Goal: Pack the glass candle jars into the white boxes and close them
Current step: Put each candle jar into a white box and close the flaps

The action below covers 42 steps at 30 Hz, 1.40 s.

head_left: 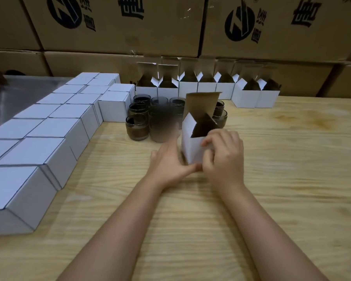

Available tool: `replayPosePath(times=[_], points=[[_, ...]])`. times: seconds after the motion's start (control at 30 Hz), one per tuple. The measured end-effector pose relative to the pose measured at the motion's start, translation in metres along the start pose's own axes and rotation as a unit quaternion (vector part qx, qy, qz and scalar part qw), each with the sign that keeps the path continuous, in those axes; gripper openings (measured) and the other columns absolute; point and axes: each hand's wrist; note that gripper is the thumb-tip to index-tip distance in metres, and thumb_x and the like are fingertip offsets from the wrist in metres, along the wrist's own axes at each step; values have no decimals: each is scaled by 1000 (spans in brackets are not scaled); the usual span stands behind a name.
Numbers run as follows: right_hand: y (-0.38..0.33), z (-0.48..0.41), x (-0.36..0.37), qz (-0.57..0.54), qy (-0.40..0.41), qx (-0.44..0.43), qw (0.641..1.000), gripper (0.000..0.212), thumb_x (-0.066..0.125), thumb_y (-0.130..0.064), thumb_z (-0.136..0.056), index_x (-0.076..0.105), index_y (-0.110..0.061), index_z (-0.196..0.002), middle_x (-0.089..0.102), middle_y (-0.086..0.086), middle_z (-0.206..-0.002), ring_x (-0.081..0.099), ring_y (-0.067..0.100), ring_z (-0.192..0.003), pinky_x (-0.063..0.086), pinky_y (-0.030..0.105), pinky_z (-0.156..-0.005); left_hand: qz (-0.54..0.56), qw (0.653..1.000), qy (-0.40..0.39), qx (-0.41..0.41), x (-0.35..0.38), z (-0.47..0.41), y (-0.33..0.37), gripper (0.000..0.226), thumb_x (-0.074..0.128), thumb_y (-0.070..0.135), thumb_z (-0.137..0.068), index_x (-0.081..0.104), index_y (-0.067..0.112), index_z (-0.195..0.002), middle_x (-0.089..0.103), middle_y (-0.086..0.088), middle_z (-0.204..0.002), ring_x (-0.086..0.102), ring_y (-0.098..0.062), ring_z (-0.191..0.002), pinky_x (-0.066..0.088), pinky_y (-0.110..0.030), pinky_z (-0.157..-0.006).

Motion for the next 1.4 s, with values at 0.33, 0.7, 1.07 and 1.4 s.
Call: replayPosePath(times=[0.33, 0.7, 1.07, 1.4], points=[[11, 12, 6, -93, 34, 44, 994, 25, 38, -5, -68, 62, -2, -74, 62, 9, -81, 49, 28, -77, 36, 29, -73, 40, 999, 11, 6, 3, -2, -4, 102, 62, 74, -53, 18, 48, -141, 50, 29, -119, 51, -4, -121, 27, -35, -99], [21, 3, 10, -124, 51, 122, 983, 33, 40, -24, -91, 65, -7, -105, 60, 7, -110, 47, 19, -106, 35, 27, -91, 77, 997, 1, 1, 1, -1, -5, 90, 72, 61, -56, 23, 59, -132, 45, 42, -104, 48, 2, -116, 19, -30, -94], [42, -1, 15, -243, 55, 350, 903, 30, 58, -12, -90, 42, -21, -66, 58, -13, -80, 56, 2, -82, 35, 3, -64, 114, 993, -24, -9, -3, 0, -6, 84, 74, 57, -53, 25, 63, -121, 45, 43, -104, 44, 3, -111, 25, -42, -112], [41, 1, 12, -323, 12, 322, 890, 32, 51, 2, -89, 38, -16, -66, 58, -7, -85, 57, 8, -89, 44, 15, -64, 346, 935, 48, -61, 16, -5, 11, 70, 32, 80, -69, 59, 40, -120, 64, 14, -120, 55, -2, -115, 42, -35, -101]])
Point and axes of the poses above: each hand's wrist, its own z-axis away from the middle knuckle, its own x-axis out of the palm, y = z × x
